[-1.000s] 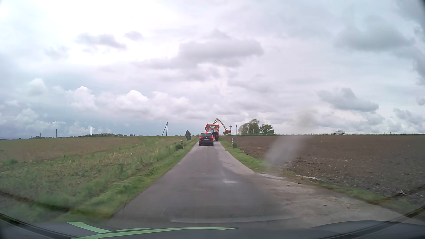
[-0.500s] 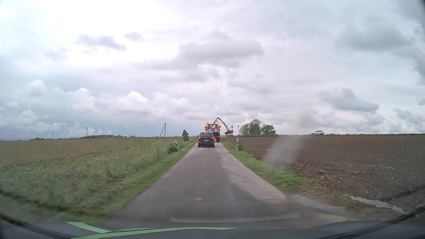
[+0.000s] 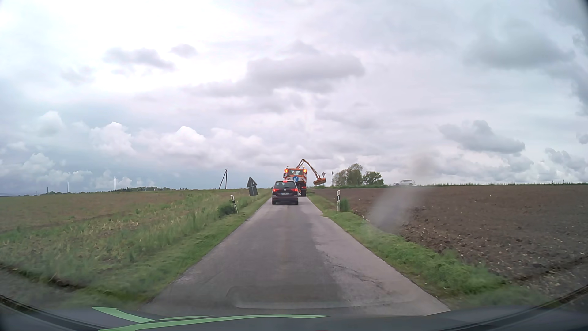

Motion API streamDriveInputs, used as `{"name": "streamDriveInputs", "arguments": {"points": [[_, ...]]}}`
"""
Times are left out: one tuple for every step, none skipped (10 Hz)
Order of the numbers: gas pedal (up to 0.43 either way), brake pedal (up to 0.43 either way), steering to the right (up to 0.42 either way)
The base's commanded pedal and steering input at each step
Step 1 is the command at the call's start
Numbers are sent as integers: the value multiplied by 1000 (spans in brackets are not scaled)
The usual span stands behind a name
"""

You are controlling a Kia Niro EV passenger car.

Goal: Follow the waypoints while adhering to traffic rules and regulations

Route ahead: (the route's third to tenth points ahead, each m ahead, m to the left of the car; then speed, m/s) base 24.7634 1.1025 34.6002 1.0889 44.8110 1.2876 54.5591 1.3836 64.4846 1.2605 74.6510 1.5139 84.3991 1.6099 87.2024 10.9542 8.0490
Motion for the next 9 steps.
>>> {"name": "streamDriveInputs", "arguments": {"points": [[0, 201, -1], [0, 207, -1], [0, 207, -1], [0, 201, -1], [0, 207, -1], [0, 207, -1], [0, 201, -1], [0, 207, 0], [0, 201, -1]]}}
